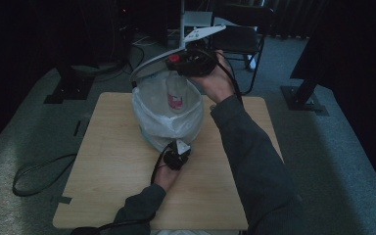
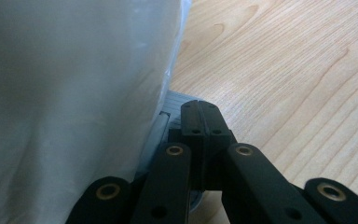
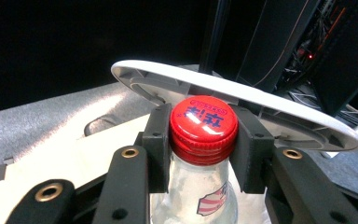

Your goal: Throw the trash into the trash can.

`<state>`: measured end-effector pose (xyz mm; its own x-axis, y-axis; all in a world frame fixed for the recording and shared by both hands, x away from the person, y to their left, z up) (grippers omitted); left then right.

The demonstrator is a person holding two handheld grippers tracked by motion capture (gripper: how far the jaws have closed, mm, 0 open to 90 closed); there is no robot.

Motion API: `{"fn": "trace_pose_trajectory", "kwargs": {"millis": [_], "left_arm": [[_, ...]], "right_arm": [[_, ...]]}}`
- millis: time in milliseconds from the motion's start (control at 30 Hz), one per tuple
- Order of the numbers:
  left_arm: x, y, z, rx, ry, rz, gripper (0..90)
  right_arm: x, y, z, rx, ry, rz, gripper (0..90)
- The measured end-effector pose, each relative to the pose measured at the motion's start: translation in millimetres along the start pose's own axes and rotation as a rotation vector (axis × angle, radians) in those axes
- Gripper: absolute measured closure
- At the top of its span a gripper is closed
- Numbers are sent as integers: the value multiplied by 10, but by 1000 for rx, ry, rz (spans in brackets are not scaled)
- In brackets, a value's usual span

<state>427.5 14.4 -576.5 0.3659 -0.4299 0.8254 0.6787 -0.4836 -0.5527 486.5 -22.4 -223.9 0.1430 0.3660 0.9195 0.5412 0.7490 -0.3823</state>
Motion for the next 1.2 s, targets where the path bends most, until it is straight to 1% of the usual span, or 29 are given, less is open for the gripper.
{"fn": "trace_pose_trajectory", "kwargs": {"millis": [67, 133, 233, 267, 300, 333, 367, 433, 467, 500, 533, 567, 633, 700, 733, 867, 900, 1000, 1133, 1200], "left_arm": [[0, 0, 0, -1, -1, 0, 900], [0, 1, 0, -1, 0, -1, 900], [0, 1, 0, -1, -1, -1, 900], [0, 1, 0, -1, -1, -1, 900], [0, 1, 0, -1, -1, 0, 900], [0, 1, 0, -1, -1, 0, 900], [0, 0, 0, 0, -1, 0, 900], [-1, 1, -1, -1, -2, -1, 900], [-4, -3, -9, 11, -20, 0, 900], [-4, -3, -9, 11, -20, 0, 900], [-7, -1, -38, -3, -44, -1, 900], [-13, 4, -76, -14, -89, -3, 900], [-12, 5, -75, -11, -86, -3, 900], [-20, -8, -53, -10, -61, 12, 900], [-16, -4, -60, -12, -71, 6, 900], [-15, -2, -60, -12, -74, 5, 900], [-15, -2, -60, -12, -74, 5, 900], [-15, -2, -59, -12, -74, 5, 900], [-15, -2, -59, -13, -75, 5, 900], [-15, -2, -59, -13, -74, 4, 900]], "right_arm": [[-9, 9, 2, 1, 0, 6, 621], [-42, 49, 13, -7, -14, 27, 621], [-55, 75, 17, -9, -16, 34, 620], [-61, 85, 15, -7, -17, 37, 618], [-90, 119, 15, 8, -27, 59, 594], [-84, 114, 11, 7, -27, 49, 549], [-73, 101, 3, 8, -22, 40, 542], [-66, 86, 1, 14, -20, 38, 539], [-84, 65, 0, 17, -32, 55, 524], [-84, 65, 0, 17, -32, 55, 524], [-119, 42, -8, 6, -41, 67, 521], [-139, 26, -17, 4, -41, 71, 520], [-177, -5, -42, 0, -41, 73, 515], [-213, -38, -72, -5, -37, 74, 513], [-231, -53, -87, -8, -35, 75, 511], [-313, -84, -159, -22, -30, 88, 508], [-313, -84, -159, -22, -30, 88, 508], [-385, -93, -213, -24, -14, 87, 506], [-440, -105, -250, -26, -6, 87, 504], [-498, -128, -290, -27, 12, 83, 496]]}}
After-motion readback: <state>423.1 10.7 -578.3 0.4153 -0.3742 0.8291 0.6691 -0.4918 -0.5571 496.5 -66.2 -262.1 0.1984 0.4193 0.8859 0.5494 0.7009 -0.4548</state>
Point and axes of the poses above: each handheld gripper's, and its own axes: y roughly forward along the jaws, x roughly out of its top, z roughly to its left, the point moved 6 cm from there along y, roughly forward along the jaws, and after that the axes turned 3 degrees about -z, right-handed, at the moved point
